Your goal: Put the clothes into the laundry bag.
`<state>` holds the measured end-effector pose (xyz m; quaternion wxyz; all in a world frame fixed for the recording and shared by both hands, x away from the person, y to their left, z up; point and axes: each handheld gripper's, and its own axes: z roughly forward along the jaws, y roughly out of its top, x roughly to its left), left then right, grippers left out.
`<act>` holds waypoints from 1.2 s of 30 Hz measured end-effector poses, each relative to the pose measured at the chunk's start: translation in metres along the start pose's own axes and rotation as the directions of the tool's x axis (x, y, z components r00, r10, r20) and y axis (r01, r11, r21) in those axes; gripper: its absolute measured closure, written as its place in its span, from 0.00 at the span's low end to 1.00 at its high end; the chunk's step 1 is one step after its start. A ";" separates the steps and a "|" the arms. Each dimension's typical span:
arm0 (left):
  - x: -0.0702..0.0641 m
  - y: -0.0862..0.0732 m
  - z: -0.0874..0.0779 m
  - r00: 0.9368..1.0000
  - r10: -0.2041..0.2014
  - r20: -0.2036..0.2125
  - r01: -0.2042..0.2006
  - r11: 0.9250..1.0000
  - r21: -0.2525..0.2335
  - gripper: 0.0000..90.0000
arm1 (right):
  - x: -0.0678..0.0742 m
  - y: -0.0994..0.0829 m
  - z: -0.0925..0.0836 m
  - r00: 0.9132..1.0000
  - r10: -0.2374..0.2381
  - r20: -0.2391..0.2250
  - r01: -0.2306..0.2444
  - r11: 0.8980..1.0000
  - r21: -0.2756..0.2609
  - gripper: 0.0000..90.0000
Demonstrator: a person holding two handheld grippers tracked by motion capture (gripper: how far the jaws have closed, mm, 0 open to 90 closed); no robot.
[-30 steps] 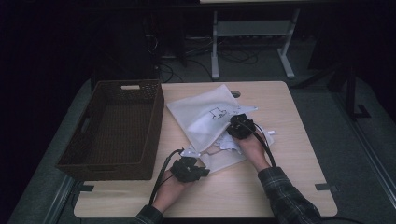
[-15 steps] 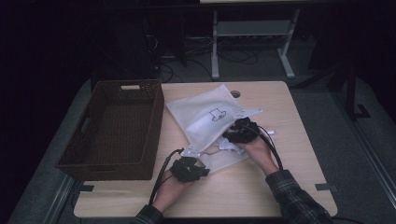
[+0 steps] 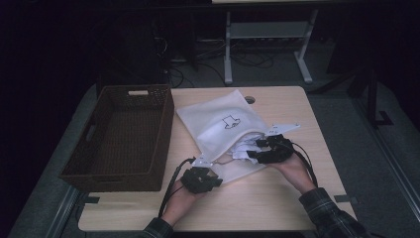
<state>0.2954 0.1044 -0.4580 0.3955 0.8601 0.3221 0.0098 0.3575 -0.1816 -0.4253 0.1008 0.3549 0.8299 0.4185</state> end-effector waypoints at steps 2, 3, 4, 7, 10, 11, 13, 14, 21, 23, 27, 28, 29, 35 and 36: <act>0.000 0.000 0.000 1.000 0.004 0.002 -0.004 1.000 0.001 0.94 | -0.002 -0.007 0.000 1.000 0.014 -0.006 -0.014 1.000 0.007 0.38; 0.000 0.001 0.000 1.000 0.004 0.001 -0.004 1.000 0.001 0.94 | -0.003 -0.010 0.002 1.000 0.016 -0.003 -0.016 1.000 0.013 0.32; 0.000 0.001 0.001 1.000 0.006 0.001 -0.006 1.000 0.001 0.94 | -0.003 -0.012 0.003 1.000 0.016 0.003 -0.016 1.000 0.019 0.29; -0.001 0.001 0.001 1.000 0.011 0.002 -0.011 1.000 0.005 0.94 | -0.003 -0.014 0.012 0.999 0.029 0.021 -0.030 0.998 0.052 0.20; -0.001 0.001 0.002 1.000 0.010 0.003 -0.010 1.000 0.006 0.94 | -0.003 -0.017 0.021 0.999 0.040 0.035 -0.042 0.997 0.072 0.15; -0.001 0.001 0.002 1.000 0.010 0.005 -0.010 1.000 0.007 0.94 | -0.003 -0.017 0.024 0.998 0.039 0.040 -0.042 0.996 0.078 0.15; -0.001 0.001 0.003 1.000 0.009 0.006 -0.009 1.000 0.006 0.94 | -0.004 -0.018 0.030 0.998 0.051 0.041 -0.054 0.996 0.075 0.15; -0.001 0.001 0.003 1.000 0.010 0.006 -0.010 1.000 0.007 0.94 | -0.005 -0.018 0.032 0.998 0.054 0.045 -0.058 0.996 0.073 0.15; -0.001 0.001 0.003 1.000 0.011 0.006 -0.011 1.000 0.007 0.94 | 0.000 -0.021 0.044 0.992 -0.013 0.123 0.003 0.996 0.084 0.45; -0.001 0.001 0.003 1.000 0.009 0.007 -0.009 1.000 0.006 0.94 | 0.002 -0.022 0.043 0.990 -0.037 0.139 0.027 0.997 0.078 0.56; -0.001 0.001 0.003 1.000 0.007 0.006 -0.007 1.000 0.004 0.94 | 0.006 -0.024 0.044 0.985 -0.069 0.155 0.058 0.995 0.077 0.73; -0.001 0.001 0.003 1.000 0.007 0.006 -0.007 1.000 0.004 0.94 | 0.006 -0.024 0.044 0.984 -0.079 0.158 0.067 0.995 0.076 0.77; -0.001 0.002 0.003 1.000 0.008 0.005 -0.008 1.000 0.005 0.94 | 0.006 -0.024 0.043 0.984 -0.081 0.159 0.070 0.995 0.073 0.81; -0.001 0.001 0.003 1.000 0.005 0.008 -0.005 1.000 0.006 0.94 | 0.005 -0.023 0.042 0.988 -0.063 0.144 0.056 0.997 0.054 0.87; -0.001 0.001 0.003 1.000 0.005 0.008 -0.005 1.000 0.007 0.94 | 0.004 -0.022 0.042 0.989 -0.052 0.140 0.045 0.998 0.052 0.88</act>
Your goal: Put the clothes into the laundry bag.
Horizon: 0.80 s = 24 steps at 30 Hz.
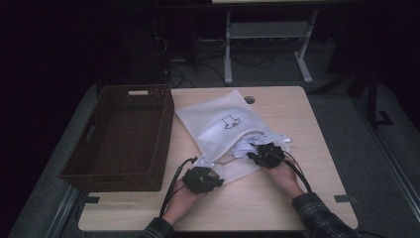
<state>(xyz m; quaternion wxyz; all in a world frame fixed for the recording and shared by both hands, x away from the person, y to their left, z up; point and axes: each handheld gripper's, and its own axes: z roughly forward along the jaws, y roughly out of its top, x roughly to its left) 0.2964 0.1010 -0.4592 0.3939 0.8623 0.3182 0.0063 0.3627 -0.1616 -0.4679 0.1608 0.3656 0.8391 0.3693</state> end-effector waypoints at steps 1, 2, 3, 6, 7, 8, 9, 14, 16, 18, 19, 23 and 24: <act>0.000 0.000 0.000 1.000 0.002 -0.001 -0.002 1.000 0.001 0.94 | -0.001 0.001 0.000 1.000 0.005 -0.001 -0.005 1.000 -0.002 0.88; 0.000 0.000 0.000 1.000 0.003 -0.001 -0.003 1.000 0.002 0.94 | -0.001 0.002 -0.001 1.000 0.009 -0.002 -0.009 1.000 -0.001 0.88; 0.000 0.000 0.000 1.000 0.003 0.000 -0.003 1.000 0.003 0.94 | -0.001 0.002 -0.001 1.000 0.018 -0.003 -0.018 1.000 -0.001 0.88; -0.001 0.000 0.000 1.000 0.003 -0.001 -0.003 1.000 0.003 0.94 | -0.001 0.005 0.000 1.000 0.022 0.003 -0.022 1.000 -0.009 0.88; -0.001 0.000 0.001 1.000 0.003 -0.002 -0.003 1.000 0.004 0.94 | -0.001 0.007 0.001 1.000 0.022 0.003 -0.021 1.000 -0.009 0.88; -0.001 0.000 0.001 1.000 0.001 -0.002 -0.001 1.000 0.004 0.94 | -0.001 0.008 0.001 1.000 0.019 0.006 -0.019 1.000 -0.008 0.88; -0.001 0.000 0.000 1.000 0.001 -0.003 -0.001 1.000 0.004 0.94 | -0.001 0.010 0.002 1.000 0.017 0.009 -0.017 1.000 -0.012 0.88; -0.001 0.000 0.000 1.000 -0.001 -0.002 0.001 1.000 0.003 0.94 | -0.001 0.017 0.006 0.999 0.033 0.007 -0.033 0.999 -0.021 0.88; -0.002 0.000 0.000 1.000 -0.003 -0.002 0.003 1.000 0.001 0.95 | -0.001 0.020 0.009 0.999 0.035 0.008 -0.035 0.999 -0.023 0.88; -0.002 0.000 -0.001 1.000 -0.002 -0.001 0.002 1.000 0.000 0.95 | 0.000 0.023 0.012 0.999 0.041 0.011 -0.041 0.999 -0.028 0.88; -0.002 0.000 -0.001 1.000 -0.001 0.000 0.001 1.000 0.000 0.95 | 0.000 0.025 0.014 0.999 0.039 0.015 -0.038 0.999 -0.029 0.88; -0.003 0.000 -0.001 1.000 -0.002 0.003 0.002 1.000 -0.002 0.95 | -0.001 0.031 0.019 0.998 0.053 0.024 -0.053 0.998 -0.037 0.88; -0.003 0.001 -0.001 1.000 -0.003 0.003 0.003 1.000 -0.003 0.95 | -0.002 0.032 0.020 0.998 0.057 0.023 -0.056 0.998 -0.038 0.88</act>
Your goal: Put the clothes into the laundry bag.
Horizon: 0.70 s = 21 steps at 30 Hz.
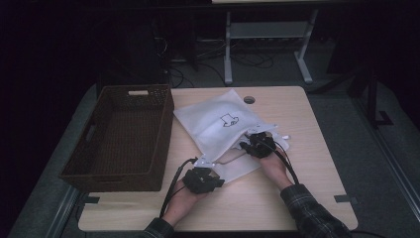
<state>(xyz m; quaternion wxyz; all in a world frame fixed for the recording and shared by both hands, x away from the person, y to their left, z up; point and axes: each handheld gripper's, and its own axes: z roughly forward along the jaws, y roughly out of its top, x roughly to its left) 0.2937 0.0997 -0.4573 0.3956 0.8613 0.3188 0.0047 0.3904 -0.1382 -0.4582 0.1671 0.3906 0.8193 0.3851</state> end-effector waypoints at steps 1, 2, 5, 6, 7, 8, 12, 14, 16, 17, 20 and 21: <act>0.000 0.000 0.000 1.000 -0.002 0.002 0.002 1.000 -0.001 0.95 | -0.001 0.001 0.001 1.000 -0.003 0.002 0.003 1.000 -0.001 0.88; -0.001 0.000 0.000 1.000 0.000 0.003 0.000 1.000 0.000 0.95 | -0.001 0.002 0.002 1.000 -0.001 0.001 0.001 1.000 0.000 0.88; -0.002 0.000 0.001 1.000 0.003 0.006 -0.003 1.000 0.003 0.95 | -0.002 0.006 0.005 1.000 0.001 0.001 -0.001 1.000 -0.004 0.88; -0.002 0.000 0.001 1.000 0.003 0.006 -0.003 1.000 0.004 0.95 | -0.002 0.008 0.006 1.000 0.004 0.002 -0.004 1.000 -0.005 0.88; -0.003 0.001 0.002 1.000 0.002 0.008 -0.002 1.000 0.004 0.95 | -0.003 0.009 0.007 1.000 0.003 0.002 -0.003 1.000 -0.008 0.88; -0.003 0.001 0.002 1.000 0.005 0.010 -0.005 1.000 0.006 0.95 | -0.002 0.010 0.009 1.000 0.008 0.003 -0.008 1.000 -0.009 0.88; -0.004 0.001 0.003 1.000 0.008 0.012 -0.008 1.000 0.011 0.95 | -0.003 0.015 0.014 1.000 0.012 0.004 -0.011 1.000 -0.016 0.87; -0.004 0.001 0.003 1.000 0.008 0.015 -0.008 1.000 0.012 0.95 | -0.003 0.018 0.017 1.000 0.011 0.005 -0.011 1.000 -0.018 0.88; -0.004 0.001 0.002 1.000 0.009 0.016 -0.009 1.000 0.013 0.95 | -0.003 0.021 0.019 1.000 0.014 0.008 -0.014 1.000 -0.022 0.88; -0.004 0.001 0.002 1.000 0.011 0.016 -0.012 1.000 0.013 0.95 | -0.003 0.022 0.021 1.000 0.015 0.010 -0.015 1.000 -0.025 0.87; -0.005 0.001 0.003 1.000 0.013 0.018 -0.013 1.000 0.016 0.95 | -0.003 0.025 0.026 1.000 0.027 0.010 -0.026 0.999 -0.032 0.87; -0.005 0.001 0.003 1.000 0.013 0.018 -0.013 1.000 0.016 0.95 | -0.003 0.025 0.027 0.999 0.030 0.012 -0.030 0.999 -0.031 0.88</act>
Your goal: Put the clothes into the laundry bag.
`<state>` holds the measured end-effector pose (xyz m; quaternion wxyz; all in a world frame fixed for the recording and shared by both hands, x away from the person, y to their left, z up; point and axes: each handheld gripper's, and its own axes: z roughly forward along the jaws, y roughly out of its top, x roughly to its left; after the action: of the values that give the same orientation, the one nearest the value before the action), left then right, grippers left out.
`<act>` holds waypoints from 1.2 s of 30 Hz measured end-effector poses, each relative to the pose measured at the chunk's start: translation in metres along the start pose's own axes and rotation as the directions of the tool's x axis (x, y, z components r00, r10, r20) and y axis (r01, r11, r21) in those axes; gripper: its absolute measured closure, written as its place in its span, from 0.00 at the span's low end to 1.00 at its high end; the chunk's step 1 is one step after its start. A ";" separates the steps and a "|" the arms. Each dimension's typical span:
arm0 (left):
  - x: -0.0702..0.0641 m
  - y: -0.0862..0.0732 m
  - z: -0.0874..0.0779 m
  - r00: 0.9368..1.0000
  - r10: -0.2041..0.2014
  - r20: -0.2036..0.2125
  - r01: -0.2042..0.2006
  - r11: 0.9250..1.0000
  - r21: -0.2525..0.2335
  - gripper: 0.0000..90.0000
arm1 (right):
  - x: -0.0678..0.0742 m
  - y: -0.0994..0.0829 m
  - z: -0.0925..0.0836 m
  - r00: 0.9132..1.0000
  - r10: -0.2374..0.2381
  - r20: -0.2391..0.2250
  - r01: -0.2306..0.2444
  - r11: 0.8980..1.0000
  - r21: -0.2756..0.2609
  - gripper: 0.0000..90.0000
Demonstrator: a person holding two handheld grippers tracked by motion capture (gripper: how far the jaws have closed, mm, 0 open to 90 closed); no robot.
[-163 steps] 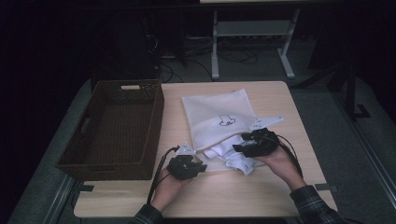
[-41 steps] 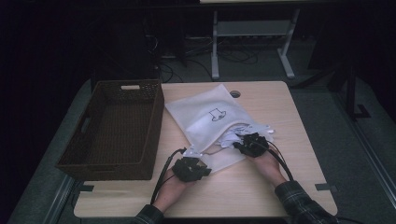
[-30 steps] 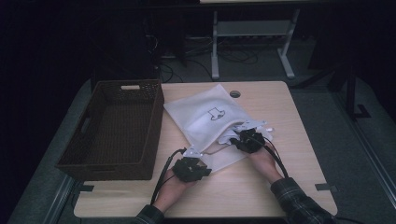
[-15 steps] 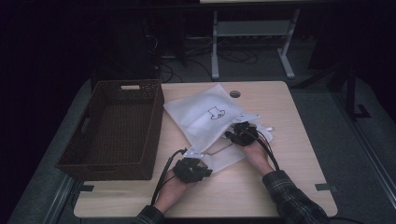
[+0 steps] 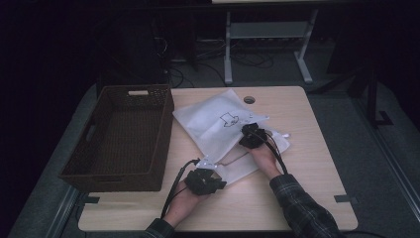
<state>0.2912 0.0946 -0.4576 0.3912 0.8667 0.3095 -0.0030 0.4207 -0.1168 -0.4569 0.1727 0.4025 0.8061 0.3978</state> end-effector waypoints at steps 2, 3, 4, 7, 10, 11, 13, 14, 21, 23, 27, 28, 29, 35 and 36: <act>0.000 0.000 0.000 1.000 -0.002 0.002 0.002 1.000 -0.001 0.95 | 0.000 0.002 0.004 1.000 0.002 0.001 -0.002 1.000 -0.007 0.88; 0.000 0.000 0.000 1.000 -0.003 0.002 0.003 1.000 -0.001 0.95 | 0.001 0.003 0.006 1.000 0.002 0.002 -0.002 1.000 -0.010 0.88; 0.000 0.000 0.000 1.000 -0.003 0.003 0.003 1.000 -0.002 0.95 | 0.001 0.003 0.008 1.000 0.005 0.003 -0.005 1.000 -0.012 0.87; 0.000 0.000 0.000 1.000 -0.001 0.003 0.001 1.000 -0.002 0.95 | 0.001 0.004 0.012 1.000 0.010 0.004 -0.010 1.000 -0.020 0.87; 0.000 0.000 0.000 1.000 -0.001 0.004 0.001 1.000 -0.002 0.95 | 0.001 0.004 0.013 1.000 0.012 0.003 -0.012 1.000 -0.021 0.87; 0.000 0.000 0.000 1.000 -0.001 0.004 0.001 1.000 -0.003 0.95 | 0.000 0.004 0.014 1.000 0.011 0.003 -0.011 1.000 -0.021 0.87; 0.000 0.000 0.000 1.000 0.000 0.004 0.000 1.000 -0.004 0.95 | 0.000 0.004 0.013 1.000 0.011 0.001 -0.011 1.000 -0.021 0.87; 0.000 0.000 0.000 1.000 0.000 0.004 0.000 1.000 -0.003 0.95 | 0.000 0.004 0.013 1.000 0.009 0.000 -0.009 1.000 -0.021 0.87; 0.000 0.000 0.000 1.000 0.002 0.004 -0.002 1.000 -0.003 0.95 | -0.002 0.003 0.011 1.000 0.013 -0.017 -0.014 1.000 -0.024 0.79; 0.000 0.000 0.000 1.000 0.001 0.004 -0.001 1.000 -0.005 0.95 | -0.003 0.002 0.009 1.000 0.017 -0.025 -0.017 1.000 -0.024 0.74; 0.001 0.000 0.000 1.000 0.003 0.003 -0.003 1.000 -0.004 0.95 | -0.004 0.000 0.006 0.999 0.023 -0.046 -0.024 1.000 -0.016 0.62; 0.001 0.000 0.000 1.000 0.003 0.002 -0.003 1.000 -0.004 0.94 | -0.004 -0.001 0.004 0.999 0.023 -0.048 -0.024 1.000 -0.012 0.59; 0.001 0.000 0.000 1.000 0.003 0.002 -0.003 1.000 -0.005 0.94 | -0.004 -0.001 0.003 0.999 0.019 -0.049 -0.020 1.000 -0.012 0.57; 0.001 0.000 -0.001 1.000 0.002 0.000 -0.002 1.000 -0.005 0.94 | -0.007 -0.007 -0.012 0.997 0.021 -0.074 -0.022 1.000 -0.012 0.53; 0.001 0.000 -0.001 1.000 0.002 -0.001 -0.002 1.000 -0.004 0.94 | -0.007 -0.009 -0.015 0.997 0.021 -0.079 -0.022 1.000 -0.012 0.52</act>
<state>0.2918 0.0954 -0.4574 0.3927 0.8662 0.3089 -0.0017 0.4112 -0.1329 -0.4543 0.1389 0.3940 0.8055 0.4203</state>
